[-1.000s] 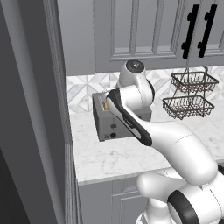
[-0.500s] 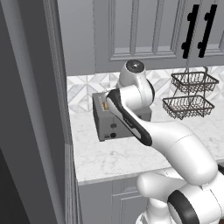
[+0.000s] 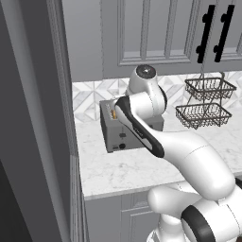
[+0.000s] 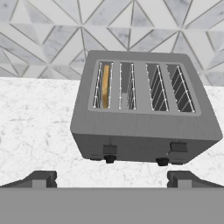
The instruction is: Start the toaster. Once the lever pops up, take the bread to the plate on the dining counter.
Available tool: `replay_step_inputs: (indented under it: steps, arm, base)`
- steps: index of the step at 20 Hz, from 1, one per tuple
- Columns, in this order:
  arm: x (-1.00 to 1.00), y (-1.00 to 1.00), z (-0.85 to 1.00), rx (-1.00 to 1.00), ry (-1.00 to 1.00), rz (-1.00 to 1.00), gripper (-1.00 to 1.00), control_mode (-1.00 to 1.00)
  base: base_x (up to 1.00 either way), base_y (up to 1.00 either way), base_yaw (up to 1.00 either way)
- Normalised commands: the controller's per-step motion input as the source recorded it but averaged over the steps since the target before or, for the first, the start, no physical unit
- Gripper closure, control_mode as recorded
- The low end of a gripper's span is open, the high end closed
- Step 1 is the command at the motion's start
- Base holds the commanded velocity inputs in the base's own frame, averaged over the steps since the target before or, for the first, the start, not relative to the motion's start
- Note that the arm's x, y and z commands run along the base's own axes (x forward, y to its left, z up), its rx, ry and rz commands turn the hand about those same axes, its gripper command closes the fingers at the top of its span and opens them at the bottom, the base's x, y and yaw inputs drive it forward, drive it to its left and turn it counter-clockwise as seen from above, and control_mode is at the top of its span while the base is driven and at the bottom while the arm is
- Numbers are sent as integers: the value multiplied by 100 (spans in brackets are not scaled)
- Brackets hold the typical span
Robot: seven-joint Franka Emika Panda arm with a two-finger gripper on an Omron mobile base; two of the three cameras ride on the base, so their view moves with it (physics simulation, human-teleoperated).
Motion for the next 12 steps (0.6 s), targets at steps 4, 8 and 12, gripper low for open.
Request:
replay_step_inputs:
  steps: [4,8,12]
  arm:
    - [0,0,0,0,0,0,-100,-100]
    - [0,0,0,0,0,0,-100,-100]
    - [0,0,0,0,0,0,-100,-100]
  base:
    - [0,0,0]
    - [0,0,0]
    - [0,0,0]
